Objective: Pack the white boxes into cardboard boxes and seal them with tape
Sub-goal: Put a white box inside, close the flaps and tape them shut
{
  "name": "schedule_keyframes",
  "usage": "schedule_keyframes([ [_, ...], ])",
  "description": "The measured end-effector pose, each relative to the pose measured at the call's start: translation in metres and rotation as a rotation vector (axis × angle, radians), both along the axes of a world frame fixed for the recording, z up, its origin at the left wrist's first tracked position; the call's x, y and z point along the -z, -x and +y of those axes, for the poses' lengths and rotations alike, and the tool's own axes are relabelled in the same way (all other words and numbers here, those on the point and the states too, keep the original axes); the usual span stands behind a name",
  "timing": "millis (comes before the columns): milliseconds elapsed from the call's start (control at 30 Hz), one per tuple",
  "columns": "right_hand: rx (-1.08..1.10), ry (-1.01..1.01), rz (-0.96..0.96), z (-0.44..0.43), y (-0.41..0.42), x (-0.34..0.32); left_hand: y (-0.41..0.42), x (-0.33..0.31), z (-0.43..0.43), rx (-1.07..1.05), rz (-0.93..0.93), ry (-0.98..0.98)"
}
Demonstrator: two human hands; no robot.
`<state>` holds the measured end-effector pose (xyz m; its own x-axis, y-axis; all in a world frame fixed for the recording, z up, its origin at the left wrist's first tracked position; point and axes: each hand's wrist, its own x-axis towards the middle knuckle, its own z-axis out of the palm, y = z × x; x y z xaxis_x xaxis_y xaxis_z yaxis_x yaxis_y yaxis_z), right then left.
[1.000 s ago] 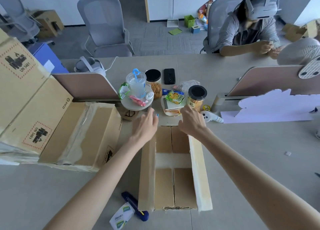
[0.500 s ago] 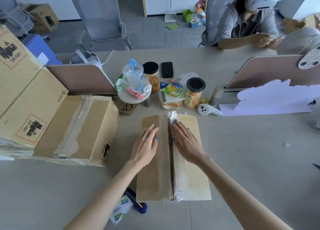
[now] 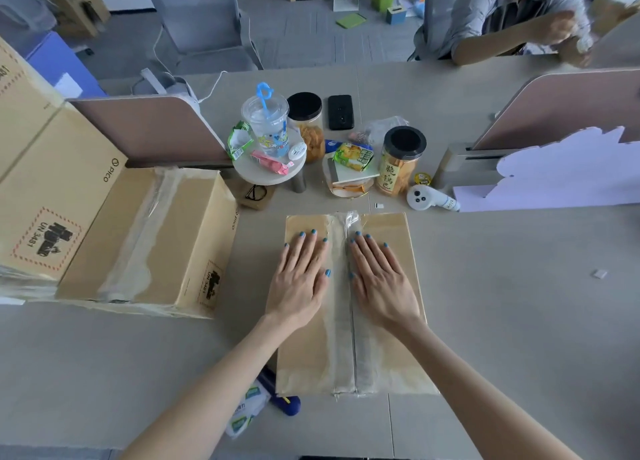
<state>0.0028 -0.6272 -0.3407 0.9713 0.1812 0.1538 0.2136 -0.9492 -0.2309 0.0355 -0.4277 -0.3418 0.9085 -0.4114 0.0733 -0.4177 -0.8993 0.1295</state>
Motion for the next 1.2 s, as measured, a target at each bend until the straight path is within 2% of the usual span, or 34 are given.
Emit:
schedule_keyframes([
  [233,0.025,0.022,0.151,0.001,-0.01,-0.007,-0.006,-0.012,-0.006,-0.032,0.091,-0.076],
  [333,0.045,-0.045,0.202,0.002,-0.014,-0.015,-0.006,-0.025,-0.008,-0.017,0.169,-0.116],
  [400,0.034,-0.149,0.255,0.006,-0.01,-0.027,0.005,-0.034,-0.004,-0.003,0.197,-0.068],
  [467,-0.018,-0.21,0.226,0.012,0.004,-0.039,0.027,-0.042,0.008,0.002,0.142,0.027],
  [600,-0.112,-0.202,0.178,0.027,0.04,-0.048,0.083,-0.043,0.044,-0.048,0.029,0.214],
  [733,-0.212,-0.168,0.162,0.045,0.068,-0.05,0.133,-0.031,0.08,-0.209,-0.042,0.337],
  [833,-0.249,-0.167,0.152,0.06,0.089,-0.045,0.168,-0.013,0.098,-0.404,-0.054,0.358],
  [900,-0.277,-0.193,0.133,0.071,0.1,-0.041,0.188,0.0,0.103,-0.538,0.031,0.38],
  [1033,-0.338,-0.222,0.054,0.086,0.117,-0.031,0.201,0.029,0.109,-0.791,0.356,0.384],
  [1100,-0.35,-0.226,0.045,0.09,0.122,-0.03,0.2,0.035,0.11,-0.799,0.456,0.416],
  [1200,-0.372,-0.235,0.035,0.095,0.127,-0.03,0.2,0.028,0.113,-0.802,0.516,0.625],
])
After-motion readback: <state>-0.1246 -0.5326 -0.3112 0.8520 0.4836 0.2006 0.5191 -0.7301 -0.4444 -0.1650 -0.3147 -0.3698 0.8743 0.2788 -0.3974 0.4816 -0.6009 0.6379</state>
